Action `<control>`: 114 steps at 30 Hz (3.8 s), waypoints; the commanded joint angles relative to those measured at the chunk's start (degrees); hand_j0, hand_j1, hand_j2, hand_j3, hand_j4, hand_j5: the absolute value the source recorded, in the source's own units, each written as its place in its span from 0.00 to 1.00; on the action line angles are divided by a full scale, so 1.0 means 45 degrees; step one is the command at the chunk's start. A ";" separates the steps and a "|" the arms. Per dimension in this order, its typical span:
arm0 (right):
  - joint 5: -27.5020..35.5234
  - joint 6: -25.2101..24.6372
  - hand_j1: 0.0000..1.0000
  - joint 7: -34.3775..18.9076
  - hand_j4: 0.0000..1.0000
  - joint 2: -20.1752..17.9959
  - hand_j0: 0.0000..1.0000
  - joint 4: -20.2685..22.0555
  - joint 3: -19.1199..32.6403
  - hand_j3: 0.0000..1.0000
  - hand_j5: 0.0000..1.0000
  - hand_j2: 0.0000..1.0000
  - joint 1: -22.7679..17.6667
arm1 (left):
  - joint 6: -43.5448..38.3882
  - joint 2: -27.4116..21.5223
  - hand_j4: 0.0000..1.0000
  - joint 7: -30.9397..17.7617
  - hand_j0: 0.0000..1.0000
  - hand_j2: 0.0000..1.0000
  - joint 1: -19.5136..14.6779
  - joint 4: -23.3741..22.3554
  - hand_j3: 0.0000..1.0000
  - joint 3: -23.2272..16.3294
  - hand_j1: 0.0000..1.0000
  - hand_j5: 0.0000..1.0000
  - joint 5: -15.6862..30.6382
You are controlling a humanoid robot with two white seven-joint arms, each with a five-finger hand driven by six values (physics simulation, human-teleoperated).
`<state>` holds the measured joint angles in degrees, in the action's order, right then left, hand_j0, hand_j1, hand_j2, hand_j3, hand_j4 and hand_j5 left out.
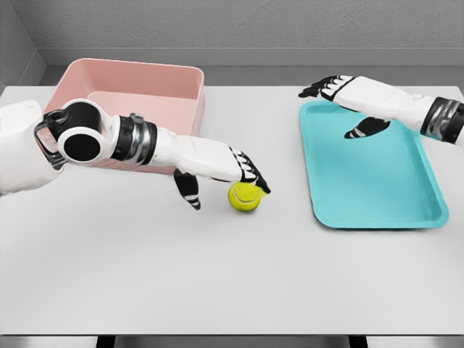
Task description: Put the tennis from the blue tray into the pink basket with both arms
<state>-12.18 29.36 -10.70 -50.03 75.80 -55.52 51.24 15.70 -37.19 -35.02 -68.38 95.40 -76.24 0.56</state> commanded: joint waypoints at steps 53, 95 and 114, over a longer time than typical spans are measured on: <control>0.0070 0.0233 1.00 0.0386 1.00 -0.1343 1.00 -0.0086 0.0052 1.00 1.00 1.00 -0.0176 | 0.0028 0.2443 1.00 0.0004 1.00 1.00 0.1758 -0.3328 1.00 0.0809 1.00 1.00 -0.2781; 0.0070 0.0252 1.00 0.0386 1.00 -0.1343 1.00 -0.0067 0.0013 1.00 1.00 1.00 -0.0176 | 0.0028 0.2717 1.00 0.0004 1.00 1.00 0.2285 -0.3426 1.00 0.0829 1.00 1.00 -0.3621; 0.0070 0.0252 1.00 0.0386 1.00 -0.1343 1.00 -0.0067 0.0013 1.00 1.00 1.00 -0.0176 | 0.0164 0.2600 0.54 0.0340 0.54 0.54 0.2324 -0.3426 0.54 0.0848 0.54 0.54 -0.3543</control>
<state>-12.18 30.55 -9.00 -56.02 75.49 -55.52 50.45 16.41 -25.36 -33.53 -57.92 79.98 -72.52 -15.65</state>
